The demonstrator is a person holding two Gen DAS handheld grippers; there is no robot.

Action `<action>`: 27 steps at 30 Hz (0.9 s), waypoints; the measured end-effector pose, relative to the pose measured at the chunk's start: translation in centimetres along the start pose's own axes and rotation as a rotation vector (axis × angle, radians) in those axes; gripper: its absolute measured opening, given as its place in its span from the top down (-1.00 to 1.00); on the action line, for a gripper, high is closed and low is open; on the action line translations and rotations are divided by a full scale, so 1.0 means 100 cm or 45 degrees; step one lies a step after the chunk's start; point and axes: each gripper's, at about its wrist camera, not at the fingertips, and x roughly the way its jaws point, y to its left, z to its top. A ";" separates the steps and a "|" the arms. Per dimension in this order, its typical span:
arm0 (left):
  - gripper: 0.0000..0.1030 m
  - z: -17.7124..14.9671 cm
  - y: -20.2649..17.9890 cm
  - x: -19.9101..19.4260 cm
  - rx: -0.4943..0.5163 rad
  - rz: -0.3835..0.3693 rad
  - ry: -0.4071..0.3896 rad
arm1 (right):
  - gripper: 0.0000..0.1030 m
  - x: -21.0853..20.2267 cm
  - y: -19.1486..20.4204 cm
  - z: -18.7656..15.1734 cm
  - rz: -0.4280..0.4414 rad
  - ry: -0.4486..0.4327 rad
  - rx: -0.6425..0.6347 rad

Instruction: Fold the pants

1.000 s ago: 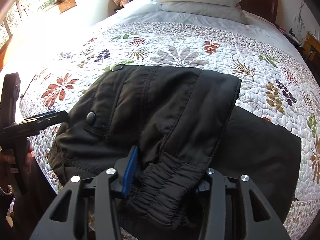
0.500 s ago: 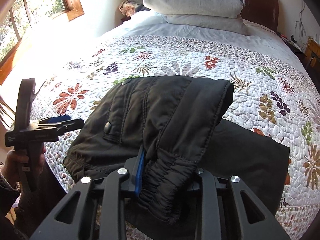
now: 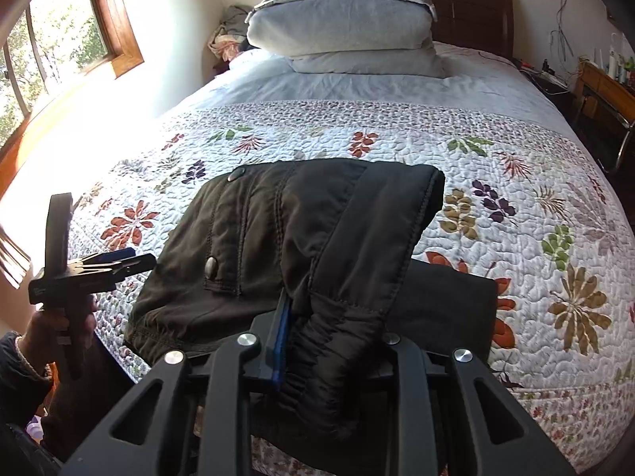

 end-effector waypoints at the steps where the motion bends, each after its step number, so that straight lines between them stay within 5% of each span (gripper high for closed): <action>1: -0.94 0.001 -0.004 0.000 0.011 -0.005 -0.003 | 0.51 -0.002 -0.006 -0.002 -0.017 0.006 0.007; 17: -0.94 0.001 -0.081 0.022 0.292 -0.006 0.042 | 0.51 0.013 -0.074 -0.055 0.035 0.081 0.223; 27: -0.94 0.001 -0.106 0.026 0.419 0.188 0.057 | 0.22 0.035 -0.090 -0.075 0.100 0.068 0.320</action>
